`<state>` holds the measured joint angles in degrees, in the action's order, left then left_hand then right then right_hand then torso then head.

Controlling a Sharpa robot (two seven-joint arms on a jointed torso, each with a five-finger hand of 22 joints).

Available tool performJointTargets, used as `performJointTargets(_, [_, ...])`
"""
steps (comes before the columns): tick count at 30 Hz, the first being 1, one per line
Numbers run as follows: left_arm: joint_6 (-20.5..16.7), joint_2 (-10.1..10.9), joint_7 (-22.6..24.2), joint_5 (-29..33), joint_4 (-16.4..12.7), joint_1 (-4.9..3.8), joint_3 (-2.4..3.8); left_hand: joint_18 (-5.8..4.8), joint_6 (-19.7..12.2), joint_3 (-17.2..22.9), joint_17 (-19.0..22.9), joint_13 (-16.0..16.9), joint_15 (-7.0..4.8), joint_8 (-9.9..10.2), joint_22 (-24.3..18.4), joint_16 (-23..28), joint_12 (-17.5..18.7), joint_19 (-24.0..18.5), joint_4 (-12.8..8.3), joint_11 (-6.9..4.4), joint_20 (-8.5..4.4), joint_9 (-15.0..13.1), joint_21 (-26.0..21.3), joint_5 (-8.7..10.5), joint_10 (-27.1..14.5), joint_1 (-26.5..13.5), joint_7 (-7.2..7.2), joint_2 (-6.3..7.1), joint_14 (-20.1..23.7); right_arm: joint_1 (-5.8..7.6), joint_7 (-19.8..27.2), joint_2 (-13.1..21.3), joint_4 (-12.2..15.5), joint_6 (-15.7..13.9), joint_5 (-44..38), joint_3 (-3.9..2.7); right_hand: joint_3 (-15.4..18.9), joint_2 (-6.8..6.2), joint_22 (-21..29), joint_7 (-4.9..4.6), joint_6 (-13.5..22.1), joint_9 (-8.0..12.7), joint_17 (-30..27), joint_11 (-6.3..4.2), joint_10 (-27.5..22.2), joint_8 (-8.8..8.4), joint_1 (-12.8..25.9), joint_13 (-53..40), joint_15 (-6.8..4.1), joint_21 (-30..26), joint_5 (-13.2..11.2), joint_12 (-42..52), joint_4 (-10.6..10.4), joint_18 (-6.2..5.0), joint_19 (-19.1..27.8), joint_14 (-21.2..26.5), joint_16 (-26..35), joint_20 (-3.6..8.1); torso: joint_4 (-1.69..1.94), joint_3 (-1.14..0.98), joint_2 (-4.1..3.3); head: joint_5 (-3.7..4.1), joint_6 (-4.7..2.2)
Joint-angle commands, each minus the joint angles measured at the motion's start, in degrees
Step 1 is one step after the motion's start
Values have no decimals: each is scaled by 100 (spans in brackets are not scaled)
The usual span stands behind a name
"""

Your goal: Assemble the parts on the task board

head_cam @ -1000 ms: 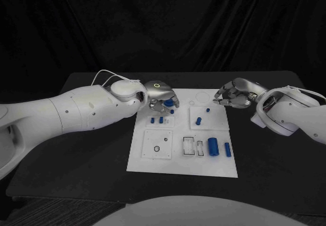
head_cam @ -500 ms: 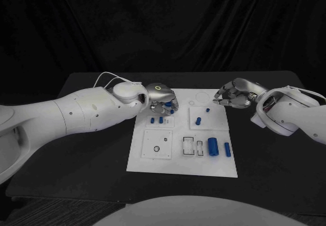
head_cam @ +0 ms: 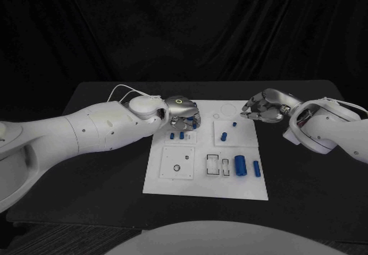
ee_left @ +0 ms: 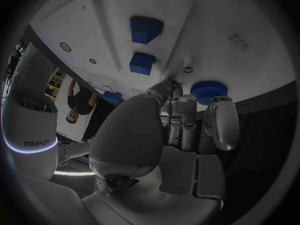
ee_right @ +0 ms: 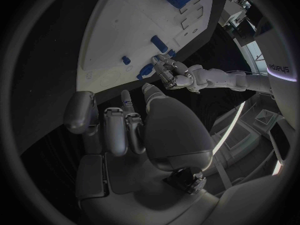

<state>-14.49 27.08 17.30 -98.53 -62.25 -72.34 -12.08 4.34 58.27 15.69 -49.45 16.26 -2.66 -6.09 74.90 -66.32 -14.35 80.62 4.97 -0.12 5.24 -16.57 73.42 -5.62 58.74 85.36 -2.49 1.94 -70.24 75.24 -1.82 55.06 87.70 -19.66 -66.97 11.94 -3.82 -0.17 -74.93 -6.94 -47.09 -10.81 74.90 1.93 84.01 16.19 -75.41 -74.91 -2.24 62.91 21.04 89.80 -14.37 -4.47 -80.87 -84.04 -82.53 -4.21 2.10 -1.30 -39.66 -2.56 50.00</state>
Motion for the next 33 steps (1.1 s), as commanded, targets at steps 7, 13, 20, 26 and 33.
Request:
performJointTargets(7, [-911, 97, 262, -13, -60, 50, -4, -146, 587, 113, 171, -98, -41, -173, 1132, 73, 52, 260, -134, -12, -52, -34, 384, -370, 658, 97, -51, -15, -293, -33, 10, 19, 15, -62, -9, -3, -5, -21, -668, -8, -42, 6, 638, 31, 599, -8, 1, -1509, 32, -10, 32, 20, -42, -106, 20, -388, 4, 1, 1, 2, -2, 3, 0])
performJointTargets(13, [-963, 405, 139, -13, -371, 11, -3, -133, 604, 154, 477, -234, -38, -62, 1112, 291, 284, 237, -157, 13, -76, 37, 327, -212, 737, 77, -82, 42, -292, -42, -2, 35, 18, -54, -9, -3, -8, -19, -665, -8, -45, 6, 631, 32, 599, -7, -4, -1509, 32, -21, 32, 20, -41, -108, 23, -386, 10, 1, 4, -2, -1, 9, 0])
performJointTargets(20, [-716, 804, 65, -18, -788, -213, -3, -117, 519, 200, 678, -413, -32, 114, 1087, 452, 583, 189, -110, 7, -79, 142, 231, 31, 700, 73, -60, 57, -261, -44, -21, 51, 19, -32, -9, -3, -10, -18, -664, -8, -46, 6, 625, 32, 599, -7, -7, -1509, 32, -25, 32, 20, -40, -109, 24, -385, 16, 1, 13, -2, 7, 15, 0])
performJointTargets(26, [-378, 1068, 42, -19, -1026, -351, -3, -97, 479, 214, 839, -516, -28, 207, 1059, 567, 756, 129, -38, -10, -71, 206, 117, 215, 678, 51, -34, 81, -185, -45, -44, 59, 17, -3, -9, -3, -12, -18, -663, -8, -49, 6, 618, 32, 599, -6, -10, -1509, 33, -29, 31, 20, -39, -109, 25, -383, 21, 1, 21, -14, 20, 12, 0])
performJointTargets(33, [-45, 1160, -7, -17, -1070, -390, -3, -76, 307, 232, 974, -640, -21, 255, 1029, 661, 951, 58, 83, -12, -59, 321, -9, 275, 583, 26, -18, 135, -93, -53, -63, 58, 15, 41, -9, -3, -12, -18, -663, -8, -49, 6, 618, 32, 599, -6, -10, -1509, 33, -29, 31, 20, -39, -109, 25, -383, 21, 1, 17, -10, 8, -6, 0])
